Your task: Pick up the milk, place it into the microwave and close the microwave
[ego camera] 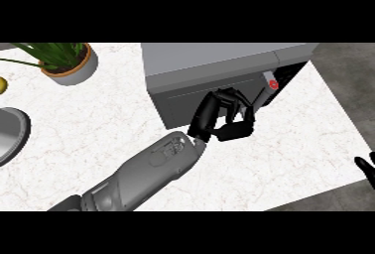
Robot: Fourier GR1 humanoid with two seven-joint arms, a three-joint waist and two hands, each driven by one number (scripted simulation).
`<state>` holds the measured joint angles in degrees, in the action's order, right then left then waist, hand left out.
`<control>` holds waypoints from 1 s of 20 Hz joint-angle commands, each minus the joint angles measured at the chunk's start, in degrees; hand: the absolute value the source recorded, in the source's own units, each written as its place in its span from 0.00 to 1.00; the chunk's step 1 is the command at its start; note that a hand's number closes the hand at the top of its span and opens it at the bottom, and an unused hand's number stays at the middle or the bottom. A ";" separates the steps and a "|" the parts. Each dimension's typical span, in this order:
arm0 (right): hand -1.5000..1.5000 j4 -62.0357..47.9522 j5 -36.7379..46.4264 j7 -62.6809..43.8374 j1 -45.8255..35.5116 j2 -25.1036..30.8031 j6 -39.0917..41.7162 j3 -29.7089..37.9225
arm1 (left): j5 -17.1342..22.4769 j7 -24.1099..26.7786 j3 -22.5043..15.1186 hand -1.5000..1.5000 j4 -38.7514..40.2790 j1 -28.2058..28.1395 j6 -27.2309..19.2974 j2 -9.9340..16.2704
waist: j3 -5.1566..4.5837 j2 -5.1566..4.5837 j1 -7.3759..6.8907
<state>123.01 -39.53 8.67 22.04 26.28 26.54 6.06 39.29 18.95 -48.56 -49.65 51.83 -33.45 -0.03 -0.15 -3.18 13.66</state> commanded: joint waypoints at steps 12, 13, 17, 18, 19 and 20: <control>0.00 2.43 -4.69 -1.91 -2.04 2.44 0.78 1.02 | 7.95 5.45 5.39 1.00 6.40 3.72 -2.31 0.03 | -0.02 -0.98 0.90; 0.00 2.23 -4.21 -1.86 -1.76 1.89 1.02 -0.09 | 8.40 5.91 4.95 1.00 6.24 3.40 -2.38 0.03 | 0.03 -1.30 1.23; 0.00 2.67 -5.50 -2.23 -2.44 2.33 1.19 -0.16 | 9.09 8.13 3.98 1.00 6.63 2.79 -3.15 0.03 | 0.04 -1.72 1.16; 0.00 3.12 -5.37 -2.56 -2.32 2.98 1.81 -0.24 | 9.46 8.39 3.94 1.00 6.85 2.79 -2.98 0.03 | 0.02 -1.62 1.27; 0.00 2.85 -5.96 -2.64 -2.43 3.02 1.88 -0.31 | 9.80 8.64 3.80 1.00 6.66 3.06 -2.83 0.03 | 0.05 -1.78 1.44; 0.00 3.07 -5.71 -2.87 -2.09 3.18 2.02 -0.46 | 10.45 8.42 4.06 1.00 6.90 3.25 -2.51 0.03 | 0.05 -1.69 1.59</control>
<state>125.71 -44.75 6.36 19.92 28.88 27.99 6.01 47.90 27.42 -48.95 -49.64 51.59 -35.86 -0.04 -0.06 -3.82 14.80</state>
